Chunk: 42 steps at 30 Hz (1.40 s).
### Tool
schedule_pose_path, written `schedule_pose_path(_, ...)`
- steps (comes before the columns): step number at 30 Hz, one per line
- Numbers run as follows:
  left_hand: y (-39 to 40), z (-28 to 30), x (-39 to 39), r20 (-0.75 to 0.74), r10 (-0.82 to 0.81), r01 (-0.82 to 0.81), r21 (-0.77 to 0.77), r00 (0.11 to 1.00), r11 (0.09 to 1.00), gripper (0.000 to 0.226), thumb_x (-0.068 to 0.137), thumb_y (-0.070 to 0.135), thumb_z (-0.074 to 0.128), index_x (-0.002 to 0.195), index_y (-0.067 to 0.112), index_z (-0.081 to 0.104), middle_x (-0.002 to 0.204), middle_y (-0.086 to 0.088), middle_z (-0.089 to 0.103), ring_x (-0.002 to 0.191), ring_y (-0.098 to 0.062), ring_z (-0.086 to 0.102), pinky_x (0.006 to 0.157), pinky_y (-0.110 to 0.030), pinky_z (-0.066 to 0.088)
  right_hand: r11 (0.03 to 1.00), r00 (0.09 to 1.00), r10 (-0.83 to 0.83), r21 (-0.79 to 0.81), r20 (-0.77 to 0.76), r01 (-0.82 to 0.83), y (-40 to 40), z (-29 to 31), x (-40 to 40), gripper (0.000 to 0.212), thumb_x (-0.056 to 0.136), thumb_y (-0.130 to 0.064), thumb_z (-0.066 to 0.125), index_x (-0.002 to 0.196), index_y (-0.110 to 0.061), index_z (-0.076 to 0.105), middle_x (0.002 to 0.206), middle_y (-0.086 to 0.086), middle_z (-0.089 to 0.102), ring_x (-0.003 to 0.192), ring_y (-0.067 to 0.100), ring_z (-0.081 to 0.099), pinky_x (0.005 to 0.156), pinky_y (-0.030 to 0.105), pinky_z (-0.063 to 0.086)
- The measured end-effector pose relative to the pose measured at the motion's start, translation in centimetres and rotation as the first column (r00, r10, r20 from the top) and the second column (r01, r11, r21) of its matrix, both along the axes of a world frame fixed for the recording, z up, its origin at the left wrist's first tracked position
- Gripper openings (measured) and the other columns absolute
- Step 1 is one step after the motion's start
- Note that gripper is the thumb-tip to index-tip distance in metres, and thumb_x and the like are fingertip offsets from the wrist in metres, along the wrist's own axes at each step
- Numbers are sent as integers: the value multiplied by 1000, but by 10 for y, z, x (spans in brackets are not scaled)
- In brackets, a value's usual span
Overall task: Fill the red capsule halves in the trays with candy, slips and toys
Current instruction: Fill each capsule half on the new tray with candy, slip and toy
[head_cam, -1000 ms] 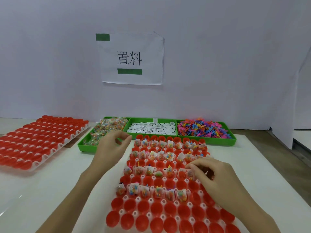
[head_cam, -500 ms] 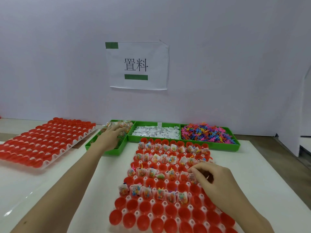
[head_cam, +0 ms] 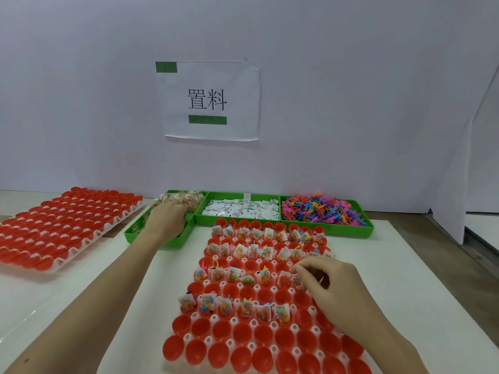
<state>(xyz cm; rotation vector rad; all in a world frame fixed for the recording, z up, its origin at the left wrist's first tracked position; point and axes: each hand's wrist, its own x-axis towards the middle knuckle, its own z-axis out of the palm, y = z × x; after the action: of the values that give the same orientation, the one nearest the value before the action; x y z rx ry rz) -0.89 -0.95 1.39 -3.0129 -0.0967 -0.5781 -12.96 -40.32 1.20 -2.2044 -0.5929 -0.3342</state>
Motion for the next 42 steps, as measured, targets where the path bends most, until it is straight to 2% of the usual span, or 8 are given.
schedule_pose_path(2, 0, 3, -5, 91, 8, -7, -9, 996, 1000, 24, 94, 3, 52, 80, 1, 72, 90, -11, 72, 84, -29, 65, 76, -43, 58, 1000, 1000, -2, 11, -7, 2, 0, 1, -1, 19, 98, -25, 64, 81, -28, 74, 77, -18, 67, 78, 7, 63, 71, 14, 47)
schedule_pose_path(6, -7, 17, -16, 400, 70, 100, -389, 914, 916, 15, 94, 9, 68, 95, 3, 81, 85, -15, 79, 65, -26, 70, 68, -37, 59, 1000, 1000, -12, 24, -13, 12, -2, 3, -1, 18, 97, -25, 65, 83, -31, 75, 77, -19, 68, 78, 6, 65, 70, 14, 49)
schedule_pose_path(12, -67, 30, -70, 493, -30, 438, -743, 870, 506, 17, 93, 12, 71, 102, 25, 76, 82, 6, 78, 75, -12, 73, 67, -24, 59, 999, 1000, -28, 29, 5, 28, -3, 5, -2, 19, 95, -23, 68, 85, -38, 75, 86, -24, 70, 80, 2, 66, 70, 13, 50)
schedule_pose_path(16, -109, 19, -113, 504, -223, 550, -786, 835, 283, 32, 99, -5, 55, 111, 22, 67, 75, -11, 68, 61, -33, 62, 54, -40, 54, 999, 999, -40, 14, -5, 40, -3, 4, -2, 19, 95, -22, 68, 85, -37, 75, 85, -26, 69, 82, 0, 65, 70, 10, 49)
schedule_pose_path(25, -109, 19, -137, 502, -380, 629, -632, 777, 452, 31, 99, -2, 55, 102, 25, 72, 78, 10, 64, 65, -17, 60, 60, -26, 50, 995, 997, -74, 57, -33, 76, 4, 8, -2, 18, 96, -25, 67, 92, -41, 76, 82, -20, 71, 82, 5, 67, 73, 14, 52)
schedule_pose_path(31, -87, 25, -133, 557, -373, 658, -499, 742, 564, 18, 93, 17, 62, 105, 18, 76, 89, 14, 70, 71, -9, 67, 66, -13, 50, 989, 997, -82, -122, -4, 81, 35, 37, 42, 15, 95, -25, 67, 92, -37, 75, 79, -25, 70, 85, -8, 63, 72, 5, 46)
schedule_pose_path(36, -73, 16, -126, 556, -407, 616, -259, 725, 744, 19, 99, 20, 65, 112, 11, 76, 91, 8, 68, 70, -5, 61, 66, -19, 53, 950, 994, -112, -292, 7, 109, 76, 51, 124, 17, 99, -22, 65, 103, -15, 80, 93, -5, 77, 78, -1, 65, 76, 13, 49)
schedule_pose_path(42, -59, 2, -120, 512, -365, 417, 13, 778, 909, 51, 68, -13, 87, 116, -3, 73, 95, -11, 71, 77, -25, 69, 63, -33, 60, 878, 984, -166, -464, -69, 115, 107, 35, 193, 18, 94, -19, 72, 105, -7, 80, 111, 12, 76, 97, 21, 72, 90, 32, 56)
